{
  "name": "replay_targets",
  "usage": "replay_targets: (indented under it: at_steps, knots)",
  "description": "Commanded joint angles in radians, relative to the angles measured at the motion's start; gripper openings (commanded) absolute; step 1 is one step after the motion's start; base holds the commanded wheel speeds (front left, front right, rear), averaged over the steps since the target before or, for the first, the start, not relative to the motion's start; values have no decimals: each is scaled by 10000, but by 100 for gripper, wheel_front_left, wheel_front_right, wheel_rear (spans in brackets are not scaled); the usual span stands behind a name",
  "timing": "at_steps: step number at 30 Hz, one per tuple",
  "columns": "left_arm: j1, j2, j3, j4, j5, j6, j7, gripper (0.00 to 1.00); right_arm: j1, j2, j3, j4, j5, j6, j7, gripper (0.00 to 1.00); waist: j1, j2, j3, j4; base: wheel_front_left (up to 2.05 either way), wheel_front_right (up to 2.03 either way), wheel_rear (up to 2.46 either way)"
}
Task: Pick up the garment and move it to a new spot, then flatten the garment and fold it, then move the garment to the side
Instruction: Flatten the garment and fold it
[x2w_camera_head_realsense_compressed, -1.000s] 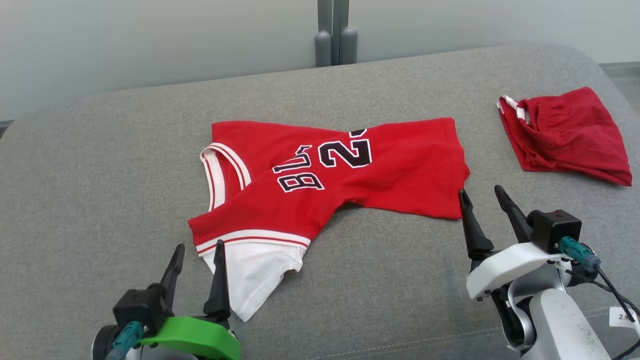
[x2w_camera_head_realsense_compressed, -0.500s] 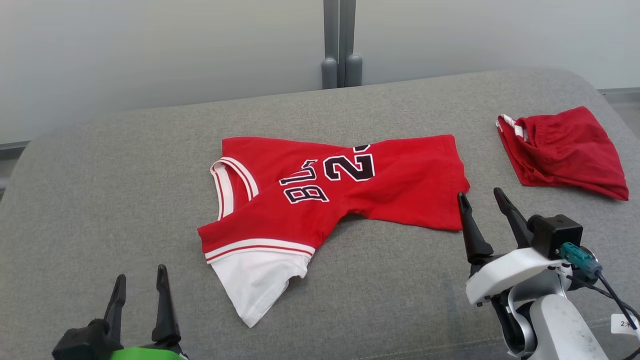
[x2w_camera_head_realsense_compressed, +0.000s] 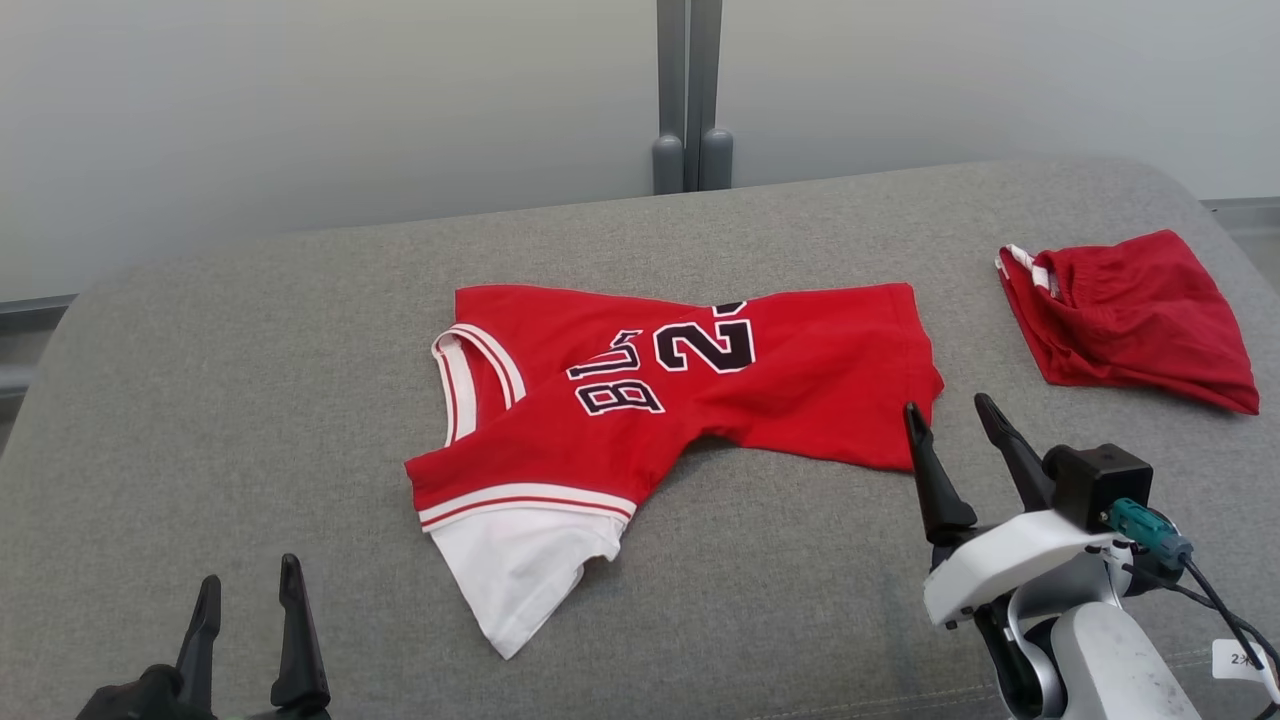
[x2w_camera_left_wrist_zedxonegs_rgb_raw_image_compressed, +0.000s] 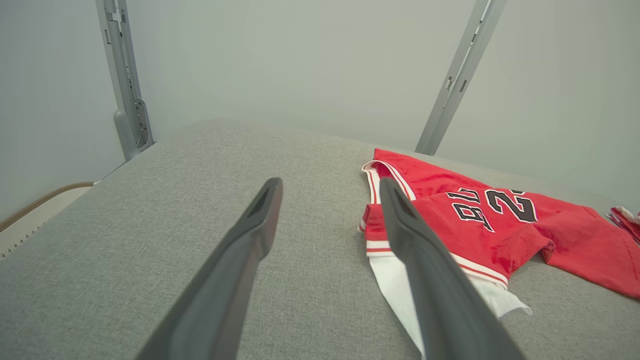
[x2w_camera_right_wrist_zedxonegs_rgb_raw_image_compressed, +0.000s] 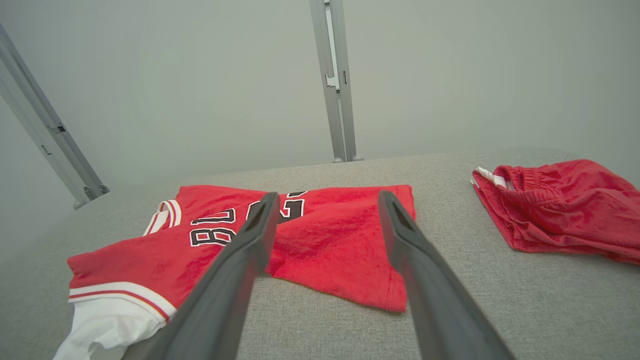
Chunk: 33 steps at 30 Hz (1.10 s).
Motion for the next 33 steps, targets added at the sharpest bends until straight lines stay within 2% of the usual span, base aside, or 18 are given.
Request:
replay_targets:
  at_steps: [1,10,33]
  knots:
    - [116,-72,54,63,119,-68,-51,100,105,-38,3,50,57,-4,-81,100,0,0,2,2,0,0,0]
    - [2,-60,-91,403,327,-303,-46,100,-33,-36,23,178,61,-4,-100,100,0,0,35,-3,0,0,0]
    - [-507,43,-331,737,375,-476,45,100,-60,-36,67,292,80,-4,-30,100,0,0,43,47,0,0,0]
